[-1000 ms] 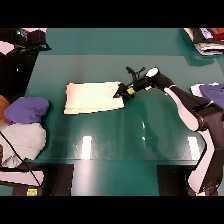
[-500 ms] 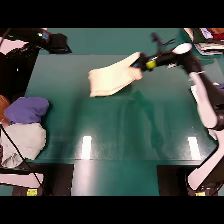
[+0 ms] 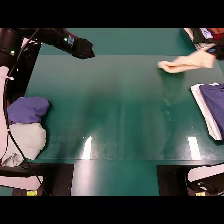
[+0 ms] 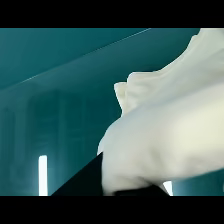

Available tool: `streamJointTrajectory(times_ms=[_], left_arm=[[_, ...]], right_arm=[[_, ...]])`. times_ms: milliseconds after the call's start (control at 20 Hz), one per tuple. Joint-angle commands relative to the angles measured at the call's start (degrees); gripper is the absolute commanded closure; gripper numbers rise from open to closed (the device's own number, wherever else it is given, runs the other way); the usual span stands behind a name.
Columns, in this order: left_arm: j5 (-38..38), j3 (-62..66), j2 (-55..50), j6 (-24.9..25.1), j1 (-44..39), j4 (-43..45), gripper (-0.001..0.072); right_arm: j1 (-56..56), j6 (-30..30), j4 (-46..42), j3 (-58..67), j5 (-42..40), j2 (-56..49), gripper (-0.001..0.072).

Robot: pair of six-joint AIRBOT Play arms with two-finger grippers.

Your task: Fold the shirts.

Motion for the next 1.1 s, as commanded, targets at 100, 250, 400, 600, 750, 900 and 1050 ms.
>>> streamJointTrajectory(times_ms=[100, 250, 400, 600, 750, 900, 1050], left_arm=[[2.08, -0.02, 0.04, 0.09, -2.29, -0.15, 0.0676], [2.84, -0.02, 0.04, 0.07, -2.29, -0.20, 0.0676], [2.62, -0.02, 0.04, 0.07, -2.29, -0.33, 0.0676], [2.54, -0.02, 0.04, 0.09, -2.29, -0.66, 0.0676], [2.56, -0.02, 0.04, 0.11, -2.29, -0.66, 0.0676], [2.49, -0.02, 0.04, 0.11, -2.29, -0.66, 0.0676], [2.36, -0.02, 0.04, 0.13, -2.29, -0.66, 0.0676]], right_arm=[[-12.94, 0.85, -2.32, 0.07, 1.27, 1.29, 0.0698], [-14.43, 0.07, -0.20, 0.13, 1.27, 1.49, 0.0698], [-14.29, -3.43, 0.24, 0.13, -0.02, 3.72, 0.0698], [-14.21, -7.93, 0.20, 0.13, -1.29, 8.87, 0.0698], [-15.15, -10.38, 0.17, 0.11, -1.01, 12.24, 0.0698], [-16.92, -10.38, -0.35, 0.07, 1.77, 14.12, 0.0698], [-19.10, -10.38, -5.90, -0.09, 8.87, 14.49, 0.0698]])
